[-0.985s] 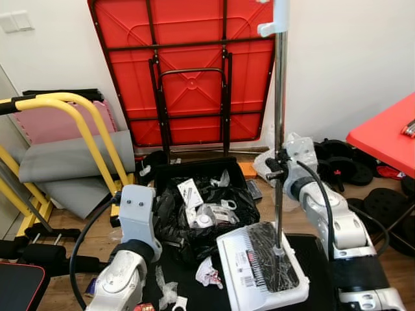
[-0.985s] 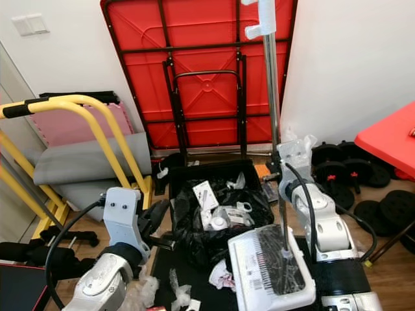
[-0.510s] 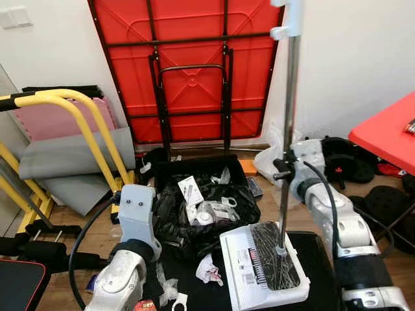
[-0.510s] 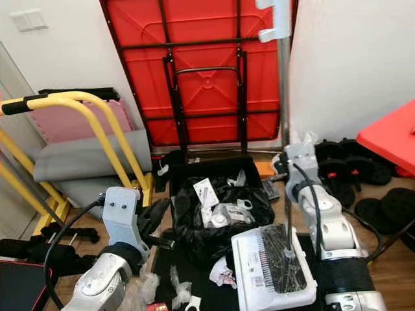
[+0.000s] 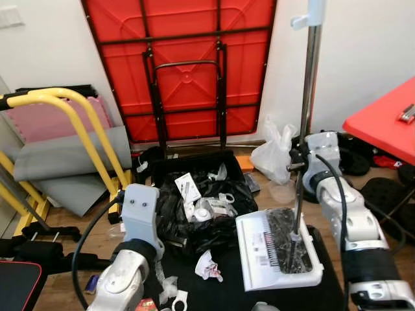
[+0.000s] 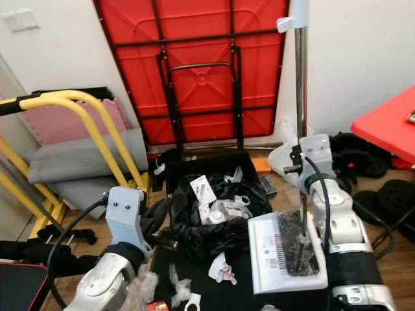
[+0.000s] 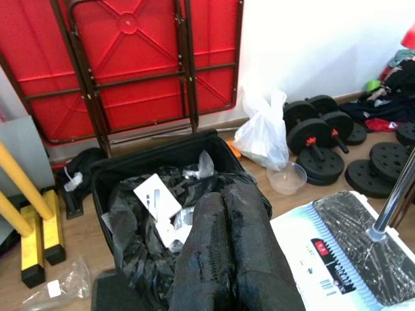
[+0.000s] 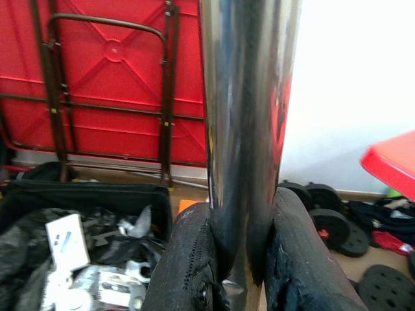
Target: Sweep floor
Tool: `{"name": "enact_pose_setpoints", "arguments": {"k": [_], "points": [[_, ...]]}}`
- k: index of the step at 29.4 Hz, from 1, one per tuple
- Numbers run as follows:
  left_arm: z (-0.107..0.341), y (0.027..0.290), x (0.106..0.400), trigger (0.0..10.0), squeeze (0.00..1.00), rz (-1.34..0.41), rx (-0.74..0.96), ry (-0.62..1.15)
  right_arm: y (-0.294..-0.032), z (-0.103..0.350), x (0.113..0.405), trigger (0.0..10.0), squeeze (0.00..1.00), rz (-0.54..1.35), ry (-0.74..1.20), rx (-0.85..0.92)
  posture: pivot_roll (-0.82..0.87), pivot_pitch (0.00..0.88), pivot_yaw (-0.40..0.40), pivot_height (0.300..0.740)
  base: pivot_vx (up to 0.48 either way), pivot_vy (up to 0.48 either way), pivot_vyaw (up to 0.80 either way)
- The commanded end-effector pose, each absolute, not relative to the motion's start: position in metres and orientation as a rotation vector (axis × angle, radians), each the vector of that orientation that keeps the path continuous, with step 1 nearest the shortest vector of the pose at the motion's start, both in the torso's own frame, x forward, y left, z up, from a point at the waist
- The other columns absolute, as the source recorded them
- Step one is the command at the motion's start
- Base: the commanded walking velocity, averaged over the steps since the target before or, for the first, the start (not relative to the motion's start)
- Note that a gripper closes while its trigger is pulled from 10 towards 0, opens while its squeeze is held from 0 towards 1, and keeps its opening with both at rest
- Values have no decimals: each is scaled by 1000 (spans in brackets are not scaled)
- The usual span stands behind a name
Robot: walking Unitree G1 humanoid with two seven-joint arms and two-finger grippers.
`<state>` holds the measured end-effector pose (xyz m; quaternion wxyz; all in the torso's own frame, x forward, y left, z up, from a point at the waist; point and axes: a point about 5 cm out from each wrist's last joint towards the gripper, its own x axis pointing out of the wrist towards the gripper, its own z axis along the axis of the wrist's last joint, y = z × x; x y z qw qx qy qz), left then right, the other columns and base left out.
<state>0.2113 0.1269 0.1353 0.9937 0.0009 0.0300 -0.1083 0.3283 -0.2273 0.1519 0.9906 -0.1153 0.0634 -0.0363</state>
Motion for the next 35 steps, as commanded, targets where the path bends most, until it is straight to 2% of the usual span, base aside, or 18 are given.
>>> {"name": "enact_pose_setpoints", "arguments": {"k": [1, 35], "points": [[131, 125, 211, 10000, 0, -278, 12, 76, -230, 170, 332, 10000, 0, -98, 36, -255, -157, 32, 13, 650, 0, 0, 0], [133, 124, 208, 10000, 0, -281, 24, 73, -236, 169, 335, 10000, 0, -174, -14, -247, -140, 41, 22, 580, 0, 0, 0]]}}
